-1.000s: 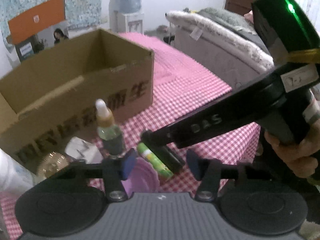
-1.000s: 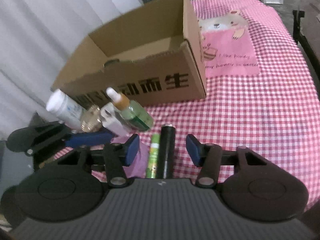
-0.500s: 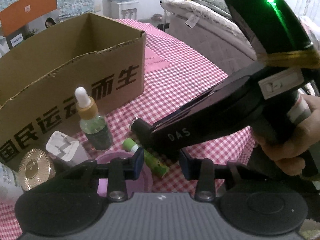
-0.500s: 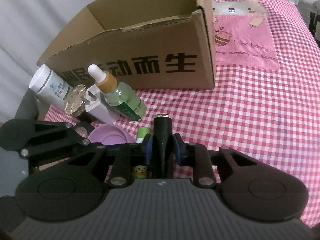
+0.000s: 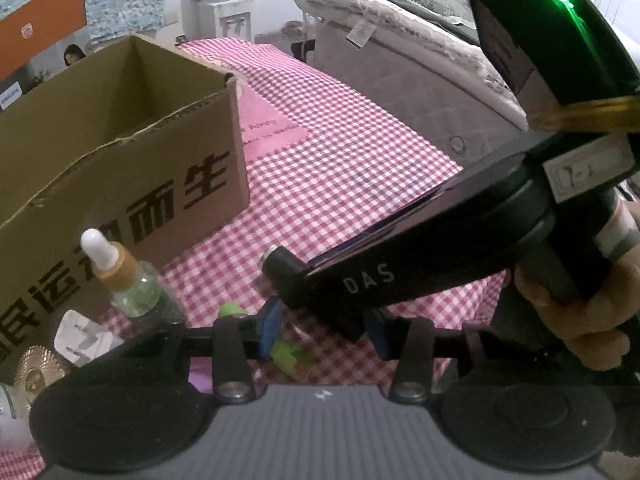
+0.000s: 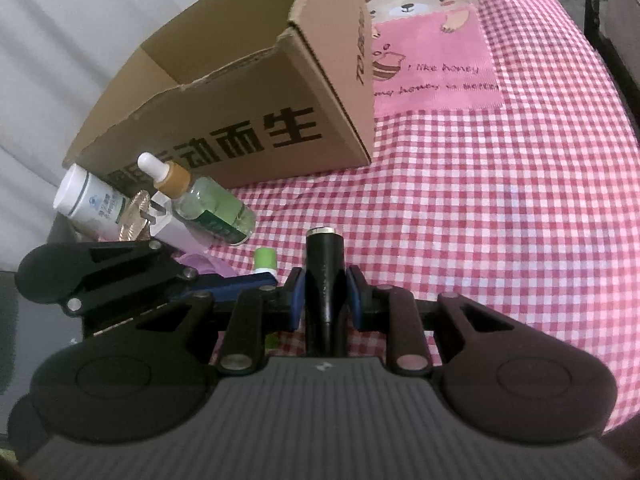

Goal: Organize rigid objects
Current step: 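Lift the black cylinder with the right tool and carry it over the box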

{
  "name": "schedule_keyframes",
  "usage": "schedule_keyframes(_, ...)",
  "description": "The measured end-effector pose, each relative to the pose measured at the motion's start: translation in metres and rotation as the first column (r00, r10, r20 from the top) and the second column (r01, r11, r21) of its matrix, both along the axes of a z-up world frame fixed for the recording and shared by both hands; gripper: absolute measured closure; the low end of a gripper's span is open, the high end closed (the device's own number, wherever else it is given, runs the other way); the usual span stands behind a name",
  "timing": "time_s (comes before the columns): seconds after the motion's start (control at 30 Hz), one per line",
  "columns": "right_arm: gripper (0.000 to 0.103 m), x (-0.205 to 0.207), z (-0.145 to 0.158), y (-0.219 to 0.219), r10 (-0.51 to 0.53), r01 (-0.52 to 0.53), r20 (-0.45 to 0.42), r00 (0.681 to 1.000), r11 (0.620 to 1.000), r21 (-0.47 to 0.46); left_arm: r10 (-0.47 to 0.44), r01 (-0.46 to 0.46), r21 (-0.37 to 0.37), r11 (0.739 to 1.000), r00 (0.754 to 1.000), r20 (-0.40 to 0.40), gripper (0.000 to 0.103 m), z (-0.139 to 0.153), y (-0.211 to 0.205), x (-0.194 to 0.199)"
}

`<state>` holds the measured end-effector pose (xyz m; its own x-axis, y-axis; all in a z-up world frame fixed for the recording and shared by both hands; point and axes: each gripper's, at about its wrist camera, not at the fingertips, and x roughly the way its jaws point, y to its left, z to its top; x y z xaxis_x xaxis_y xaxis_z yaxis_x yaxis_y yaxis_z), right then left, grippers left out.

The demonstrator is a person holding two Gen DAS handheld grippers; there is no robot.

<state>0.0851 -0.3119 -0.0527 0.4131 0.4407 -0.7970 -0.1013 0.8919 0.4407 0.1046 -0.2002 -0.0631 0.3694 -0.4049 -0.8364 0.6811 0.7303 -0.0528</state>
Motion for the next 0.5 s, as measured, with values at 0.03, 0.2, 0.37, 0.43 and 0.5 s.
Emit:
schedule_keyframes(0.03, 0.082, 0.000, -0.001, -0.001, -0.002, 0.002, -0.001, 1.000, 1.000, 0.006, -0.001, 0.001, 0.003, 1.000, 1.000, -0.001, 0.053, -0.001, -0.002, 0.001)
schedule_keyframes(0.2, 0.082, -0.002, 0.000, -0.003, -0.006, 0.006, -0.003, 1.000, 1.000, 0.019, 0.011, -0.010, 0.008, 1.000, 1.000, -0.017, 0.044, -0.008, -0.006, 0.006)
schedule_keyframes(0.37, 0.082, -0.001, 0.001, -0.006, -0.010, 0.010, -0.008, 1.000, 0.999, 0.032, 0.023, -0.022, 0.010, 1.000, 0.999, -0.034, 0.043, -0.019, -0.011, 0.010)
schedule_keyframes(0.43, 0.082, -0.001, 0.000, -0.005, -0.011, 0.012, -0.009, 1.000, 0.999, 0.033, 0.020, -0.020, 0.016, 1.000, 1.000, -0.010, 0.043, -0.021, -0.013, 0.008)
schedule_keyframes(0.5, 0.082, -0.001, 0.000, -0.004, -0.011, 0.011, -0.006, 1.000, 0.999, 0.033, 0.018, -0.019, 0.023, 1.000, 1.000, 0.005, 0.043, -0.022, -0.016, 0.007)
